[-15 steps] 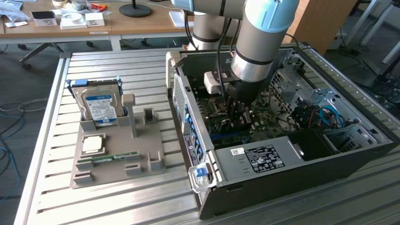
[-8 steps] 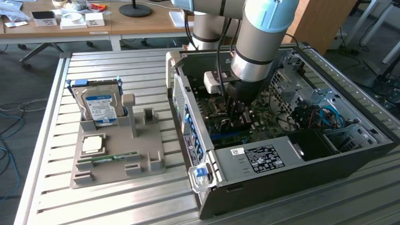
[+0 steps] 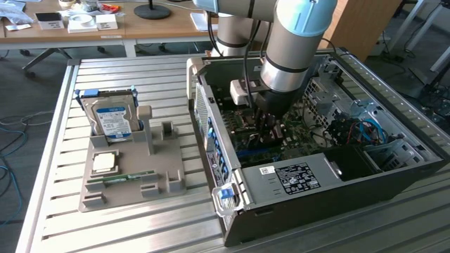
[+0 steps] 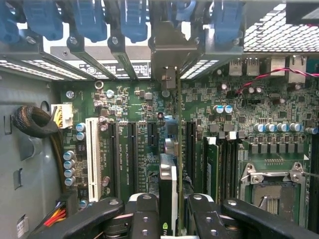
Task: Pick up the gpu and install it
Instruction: 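Insert the gpu into the slot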
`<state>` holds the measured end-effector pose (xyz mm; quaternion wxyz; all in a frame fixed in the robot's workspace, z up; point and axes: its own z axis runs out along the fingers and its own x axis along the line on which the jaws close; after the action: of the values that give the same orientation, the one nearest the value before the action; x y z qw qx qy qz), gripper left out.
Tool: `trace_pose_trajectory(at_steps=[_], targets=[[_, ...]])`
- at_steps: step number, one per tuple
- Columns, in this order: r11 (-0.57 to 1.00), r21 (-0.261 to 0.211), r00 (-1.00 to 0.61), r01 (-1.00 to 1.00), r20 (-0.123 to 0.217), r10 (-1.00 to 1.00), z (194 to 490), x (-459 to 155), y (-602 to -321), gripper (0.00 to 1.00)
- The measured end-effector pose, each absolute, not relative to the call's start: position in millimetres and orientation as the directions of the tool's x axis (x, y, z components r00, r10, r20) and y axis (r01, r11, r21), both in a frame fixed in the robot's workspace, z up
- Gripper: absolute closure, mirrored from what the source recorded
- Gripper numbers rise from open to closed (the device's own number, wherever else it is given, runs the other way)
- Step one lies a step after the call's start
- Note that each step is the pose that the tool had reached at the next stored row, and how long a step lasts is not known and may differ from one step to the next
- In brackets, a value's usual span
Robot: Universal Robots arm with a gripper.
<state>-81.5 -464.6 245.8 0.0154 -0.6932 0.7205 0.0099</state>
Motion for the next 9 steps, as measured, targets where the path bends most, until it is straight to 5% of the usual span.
trace_pose_trajectory(at_steps=[9], targets=[[0.039,-0.007,-0.038,-0.999,-0.035,-0.999,245.9,-80.3,-464.6,0.73]])
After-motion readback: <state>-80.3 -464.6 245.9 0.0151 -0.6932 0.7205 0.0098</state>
